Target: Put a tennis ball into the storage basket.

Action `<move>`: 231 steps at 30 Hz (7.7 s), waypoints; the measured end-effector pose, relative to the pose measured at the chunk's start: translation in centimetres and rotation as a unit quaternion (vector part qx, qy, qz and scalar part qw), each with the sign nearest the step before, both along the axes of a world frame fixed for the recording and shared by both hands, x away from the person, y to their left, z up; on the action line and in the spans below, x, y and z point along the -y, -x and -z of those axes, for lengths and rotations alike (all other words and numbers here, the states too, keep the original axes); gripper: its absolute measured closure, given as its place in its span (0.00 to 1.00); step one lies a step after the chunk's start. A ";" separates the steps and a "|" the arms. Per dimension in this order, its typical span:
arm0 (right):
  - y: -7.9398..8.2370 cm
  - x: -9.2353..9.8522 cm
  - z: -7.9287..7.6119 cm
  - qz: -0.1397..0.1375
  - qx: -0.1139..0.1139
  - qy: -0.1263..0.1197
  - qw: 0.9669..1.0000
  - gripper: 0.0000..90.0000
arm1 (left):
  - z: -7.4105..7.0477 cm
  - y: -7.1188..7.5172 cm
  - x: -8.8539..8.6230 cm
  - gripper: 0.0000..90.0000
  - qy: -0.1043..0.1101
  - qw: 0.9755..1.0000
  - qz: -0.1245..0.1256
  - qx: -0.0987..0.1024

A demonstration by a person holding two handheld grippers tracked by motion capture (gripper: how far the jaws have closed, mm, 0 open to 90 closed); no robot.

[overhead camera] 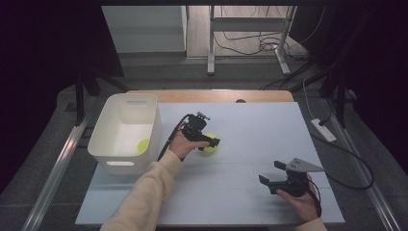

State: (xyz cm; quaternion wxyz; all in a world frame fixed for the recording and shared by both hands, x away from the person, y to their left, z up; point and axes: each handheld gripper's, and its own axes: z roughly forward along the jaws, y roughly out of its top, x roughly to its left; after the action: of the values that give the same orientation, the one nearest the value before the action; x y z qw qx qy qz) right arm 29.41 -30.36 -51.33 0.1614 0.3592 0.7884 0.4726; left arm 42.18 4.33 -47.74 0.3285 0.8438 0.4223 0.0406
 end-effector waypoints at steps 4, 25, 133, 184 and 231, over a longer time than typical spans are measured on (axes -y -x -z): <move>0.0 0.0 0.0 0.000 -0.002 0.000 1.000 0.13 | 0.5 -0.2 0.2 0.08 -0.002 1.000 0.003 -0.007; 0.0 0.0 0.1 -0.001 -0.001 0.004 1.000 0.13 | 2.5 -1.0 0.6 0.19 -0.010 0.999 0.005 -0.037; 0.1 0.1 -0.5 0.012 0.010 -0.006 1.000 0.13 | -6.8 4.4 -5.1 0.30 0.077 0.990 -0.008 0.120; 0.1 0.0 -0.4 0.011 0.009 -0.002 1.000 0.13 | -9.7 6.3 -8.8 0.30 0.105 0.979 -0.045 0.168; 0.1 0.0 -0.4 0.014 0.010 -0.002 1.000 0.14 | -10.4 7.2 -13.0 0.30 0.106 0.972 -0.094 0.187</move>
State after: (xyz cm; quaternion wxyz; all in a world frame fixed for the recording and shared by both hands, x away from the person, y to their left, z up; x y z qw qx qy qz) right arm 29.34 -30.37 -50.88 0.1755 0.3661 0.7806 0.4752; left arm 34.97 17.34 -37.37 0.4841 0.7379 0.4330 0.1837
